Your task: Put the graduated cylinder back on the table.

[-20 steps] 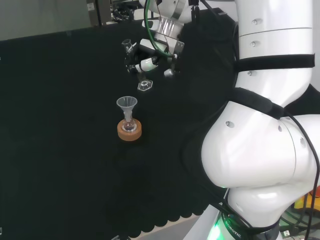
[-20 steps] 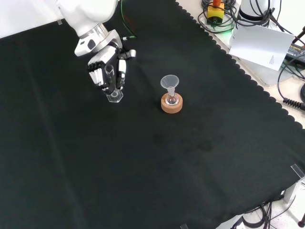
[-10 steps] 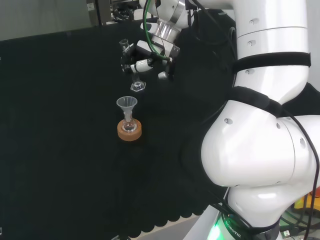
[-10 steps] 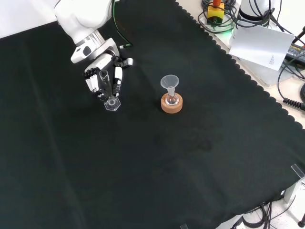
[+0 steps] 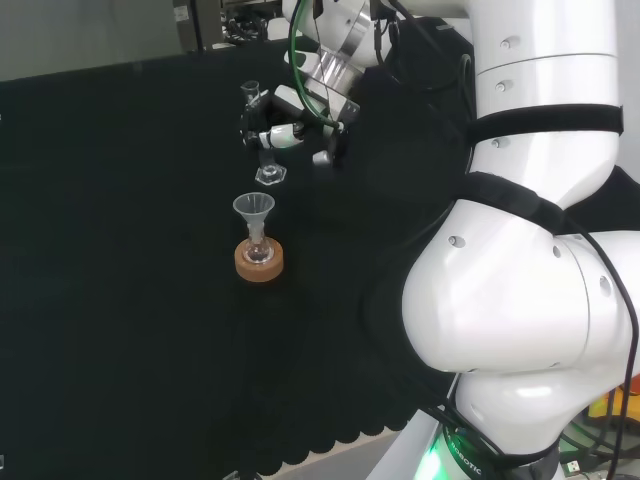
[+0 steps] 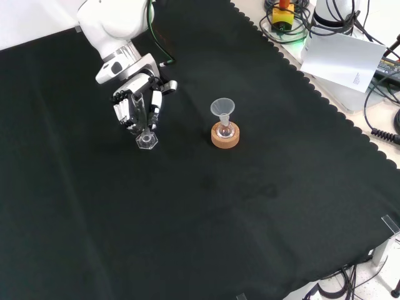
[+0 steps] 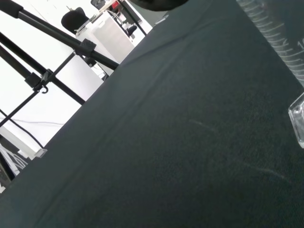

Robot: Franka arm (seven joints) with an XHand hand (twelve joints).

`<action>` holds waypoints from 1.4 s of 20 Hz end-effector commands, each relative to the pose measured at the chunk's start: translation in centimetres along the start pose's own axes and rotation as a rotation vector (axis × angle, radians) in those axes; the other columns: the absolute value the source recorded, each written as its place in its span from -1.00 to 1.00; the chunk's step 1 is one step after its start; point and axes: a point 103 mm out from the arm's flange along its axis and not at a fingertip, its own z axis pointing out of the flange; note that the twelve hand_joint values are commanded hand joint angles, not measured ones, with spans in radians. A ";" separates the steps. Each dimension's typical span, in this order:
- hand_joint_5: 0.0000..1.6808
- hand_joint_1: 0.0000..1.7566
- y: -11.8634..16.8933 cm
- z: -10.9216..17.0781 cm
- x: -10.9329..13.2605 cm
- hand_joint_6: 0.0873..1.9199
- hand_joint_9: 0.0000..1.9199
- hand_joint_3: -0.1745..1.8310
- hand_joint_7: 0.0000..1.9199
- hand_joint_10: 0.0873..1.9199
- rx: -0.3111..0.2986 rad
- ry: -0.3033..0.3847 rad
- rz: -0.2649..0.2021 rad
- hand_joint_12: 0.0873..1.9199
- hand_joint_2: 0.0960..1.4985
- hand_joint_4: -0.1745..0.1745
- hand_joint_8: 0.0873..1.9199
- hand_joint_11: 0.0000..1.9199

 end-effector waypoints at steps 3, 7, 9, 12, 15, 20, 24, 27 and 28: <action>0.27 0.31 -0.4 0.3 -0.3 -0.13 0.37 -0.84 0.05 -1.00 -0.030 0.005 0.009 -0.27 0.41 -0.74 -0.54 0.23; 0.26 0.32 -0.7 0.4 -0.6 -0.13 0.37 -0.84 0.04 -1.00 -0.019 0.007 0.019 -0.26 0.41 -0.81 -0.55 0.23; 0.25 0.32 -0.8 0.4 -0.8 -0.11 0.36 -0.83 0.03 -1.00 -0.011 0.013 0.022 -0.25 0.42 -0.87 -0.54 0.23; 0.16 0.29 -1.0 0.3 -1.0 0.01 0.33 -0.82 -0.06 -1.00 0.006 0.040 0.024 -0.17 0.46 -0.67 -0.50 0.14; 0.03 0.26 -1.0 0.3 -1.1 -0.20 0.26 -0.85 -0.18 -1.00 0.043 0.051 0.034 -0.07 0.42 -0.31 -0.43 0.01; -0.09 0.20 -1.1 -0.2 -1.3 -0.45 0.16 -0.93 -0.26 -1.00 0.075 0.061 0.047 0.07 0.38 -0.20 -0.43 -0.17; -0.24 0.14 -1.2 -0.7 -1.3 -0.46 0.07 -1.00 -0.35 -1.00 0.090 0.075 0.055 0.17 0.40 -0.24 -0.42 -0.31; -0.40 0.11 -1.3 -1.6 -1.1 -0.51 -0.01 -1.00 -0.43 -1.00 0.079 0.064 0.061 0.24 0.37 -0.30 -0.40 -0.42; -0.47 0.09 -1.3 -2.0 -1.0 -0.55 -0.03 -1.00 -0.47 -1.00 0.074 0.057 0.064 0.27 0.36 -0.33 -0.40 -0.46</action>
